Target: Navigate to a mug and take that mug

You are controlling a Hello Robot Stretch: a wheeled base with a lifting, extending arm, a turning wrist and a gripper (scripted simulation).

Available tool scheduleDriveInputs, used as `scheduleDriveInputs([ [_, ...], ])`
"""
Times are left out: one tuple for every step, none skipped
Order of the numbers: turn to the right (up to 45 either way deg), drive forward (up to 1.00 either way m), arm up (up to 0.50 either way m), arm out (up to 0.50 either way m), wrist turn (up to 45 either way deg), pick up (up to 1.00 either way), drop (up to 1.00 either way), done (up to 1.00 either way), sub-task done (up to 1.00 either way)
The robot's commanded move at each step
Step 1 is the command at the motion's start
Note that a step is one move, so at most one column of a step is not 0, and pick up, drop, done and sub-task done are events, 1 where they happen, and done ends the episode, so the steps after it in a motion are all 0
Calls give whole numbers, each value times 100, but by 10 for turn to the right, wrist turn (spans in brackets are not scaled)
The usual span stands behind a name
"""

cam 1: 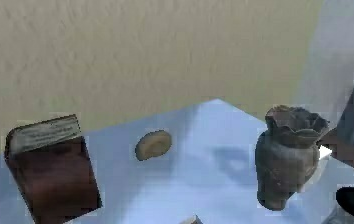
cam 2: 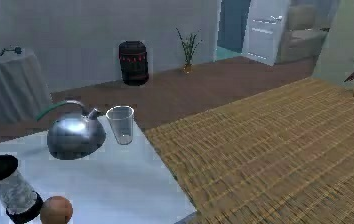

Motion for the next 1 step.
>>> scheduleDriveInputs([
  [-450, 0, 0, 0, 0, 0, 0, 0, 0],
])
